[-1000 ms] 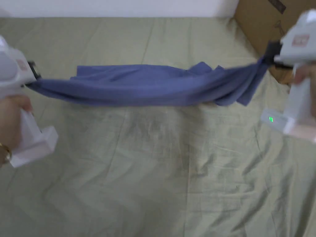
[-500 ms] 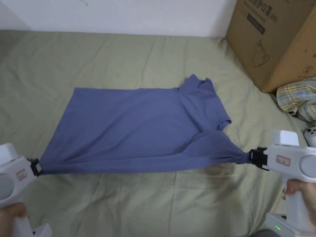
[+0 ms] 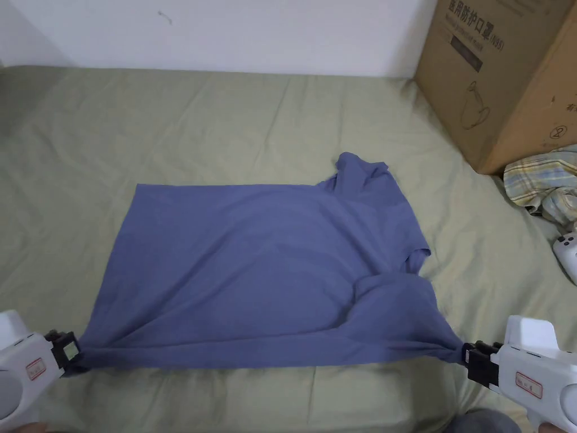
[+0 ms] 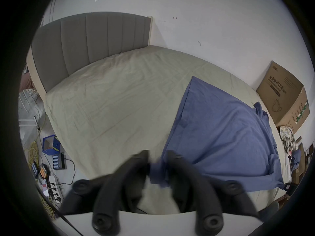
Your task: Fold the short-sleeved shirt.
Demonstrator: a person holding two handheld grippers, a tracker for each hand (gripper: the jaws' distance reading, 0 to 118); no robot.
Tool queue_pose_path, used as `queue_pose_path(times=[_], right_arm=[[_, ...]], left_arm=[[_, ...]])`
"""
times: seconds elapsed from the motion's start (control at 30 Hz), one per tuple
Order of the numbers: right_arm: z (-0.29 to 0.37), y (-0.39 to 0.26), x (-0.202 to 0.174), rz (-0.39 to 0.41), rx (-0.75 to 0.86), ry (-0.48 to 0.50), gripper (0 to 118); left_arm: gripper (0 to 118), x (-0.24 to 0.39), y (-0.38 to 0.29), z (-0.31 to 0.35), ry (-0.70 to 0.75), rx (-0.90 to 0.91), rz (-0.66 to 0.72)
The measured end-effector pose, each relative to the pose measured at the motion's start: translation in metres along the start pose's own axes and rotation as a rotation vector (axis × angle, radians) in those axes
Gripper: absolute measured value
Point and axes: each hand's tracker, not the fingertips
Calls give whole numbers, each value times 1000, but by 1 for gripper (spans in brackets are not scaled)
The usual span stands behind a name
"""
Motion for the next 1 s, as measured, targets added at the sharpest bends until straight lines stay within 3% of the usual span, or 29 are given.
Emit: queue_pose_path(times=[0.03,0.07,0.1,0.13,0.17,0.27,0.4,0.53,0.6,0.63,0.7,0.73,0.77,0.8,0.87,1.0], right_arm=[[3,2,2,3,5,-9,29],[7,5,5,6,13,-20,68],[11,5,7,-3,26,-26,93],[19,10,9,-27,61,-54,104],[27,15,10,-22,99,-58,109],[56,31,4,17,209,-82,108],[103,54,-24,75,429,-98,108],[136,67,-57,47,609,-36,109],[142,70,-69,62,652,4,108],[143,70,-76,71,653,4,107],[145,69,-86,75,665,-1,86],[145,68,-89,74,672,5,66],[141,67,-86,68,676,16,28],[140,67,-88,59,674,24,5],[139,65,-93,56,676,16,3],[141,62,-98,76,684,18,0]], left_arm=[[60,-1,2,4,2,10,-6],[93,-3,5,9,-8,24,-9],[111,-4,8,13,-16,48,-8],[118,-5,12,20,-21,98,-12],[118,-4,16,27,-13,132,-27],[118,3,29,46,15,239,-55],[118,32,37,85,-54,444,-128],[118,66,34,111,-77,595,-290],[108,76,31,119,-115,614,-315],[97,81,30,121,-133,617,-308],[53,86,27,123,-151,620,-306],[35,89,26,123,-163,622,-304],[19,90,25,122,-169,618,-303],[10,90,26,120,-182,608,-303],[3,90,24,119,-206,594,-303],[0,87,21,119,-225,576,-303]])
